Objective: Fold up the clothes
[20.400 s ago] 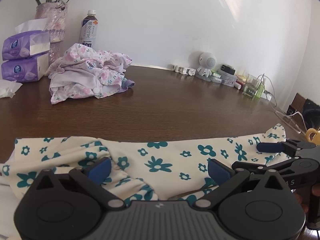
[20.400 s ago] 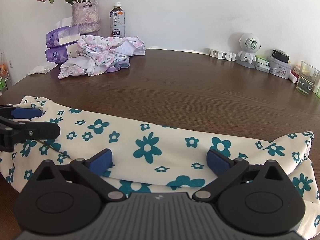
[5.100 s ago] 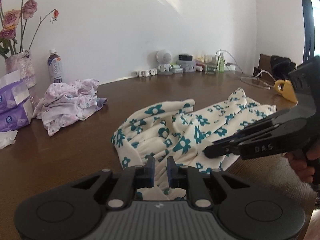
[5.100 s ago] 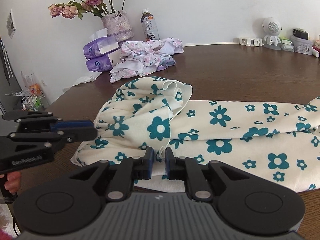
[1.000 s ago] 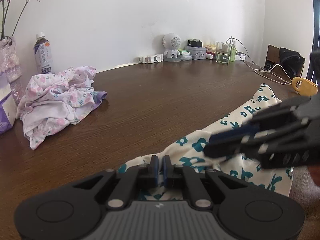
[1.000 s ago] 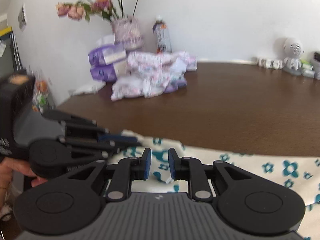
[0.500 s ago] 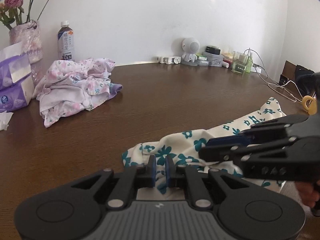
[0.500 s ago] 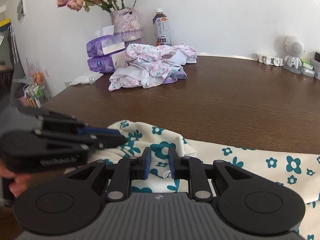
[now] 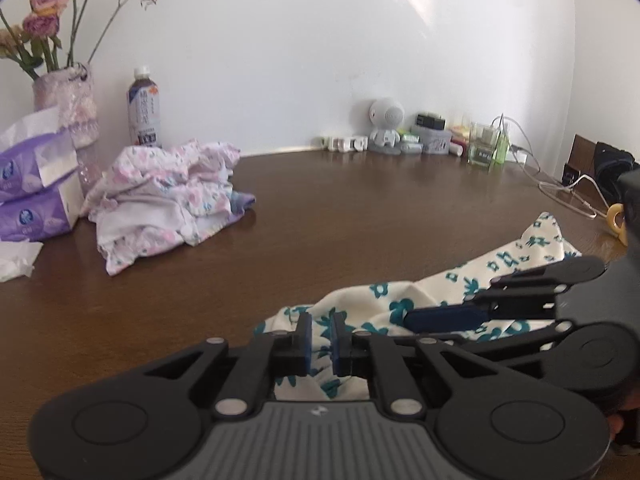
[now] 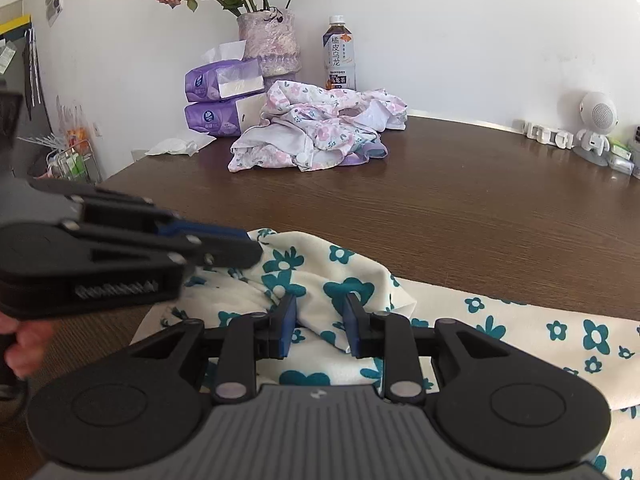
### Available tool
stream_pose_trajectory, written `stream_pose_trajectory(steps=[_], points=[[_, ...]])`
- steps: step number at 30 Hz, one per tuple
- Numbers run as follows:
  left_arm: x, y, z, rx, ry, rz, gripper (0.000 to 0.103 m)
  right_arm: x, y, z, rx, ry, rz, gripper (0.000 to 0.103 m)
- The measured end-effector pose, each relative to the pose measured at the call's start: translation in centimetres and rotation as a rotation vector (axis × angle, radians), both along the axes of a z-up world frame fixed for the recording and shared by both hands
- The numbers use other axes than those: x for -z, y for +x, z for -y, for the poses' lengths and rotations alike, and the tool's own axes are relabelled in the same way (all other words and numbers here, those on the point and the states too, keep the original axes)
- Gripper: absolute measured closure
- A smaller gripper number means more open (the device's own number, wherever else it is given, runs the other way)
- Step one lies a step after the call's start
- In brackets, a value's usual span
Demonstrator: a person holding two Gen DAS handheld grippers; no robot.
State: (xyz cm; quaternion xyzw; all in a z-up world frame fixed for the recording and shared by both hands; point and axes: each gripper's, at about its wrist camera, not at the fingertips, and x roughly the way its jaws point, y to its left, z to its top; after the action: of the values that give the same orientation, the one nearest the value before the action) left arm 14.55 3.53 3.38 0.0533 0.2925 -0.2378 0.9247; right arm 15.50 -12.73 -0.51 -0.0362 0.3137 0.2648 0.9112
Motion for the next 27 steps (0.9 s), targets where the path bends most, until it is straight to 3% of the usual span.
stream_pose_trajectory(steps=[3, 8, 13, 27], points=[[-0.7, -0.9, -0.5, 0.002, -0.032, -0.017, 0.094, 0.1, -0.3, -0.2, 0.003, -0.009, 0.016, 0.077], [1.4, -0.4, -0.9, -0.041, -0.031, -0.072, 0.094, 0.1, -0.3, 0.0, 0.001, 0.0, 0.019, 0.077], [1.6, -0.6, -0.2, -0.032, 0.019, -0.04, 0.095, 0.2, -0.4, 0.0, 0.002, 0.0, 0.029, 0.077], [1.8, -0.9, 0.0, -0.04, 0.017, -0.023, 0.095, 0.2, -0.4, 0.3, 0.005, 0.027, 0.03, 0.075]])
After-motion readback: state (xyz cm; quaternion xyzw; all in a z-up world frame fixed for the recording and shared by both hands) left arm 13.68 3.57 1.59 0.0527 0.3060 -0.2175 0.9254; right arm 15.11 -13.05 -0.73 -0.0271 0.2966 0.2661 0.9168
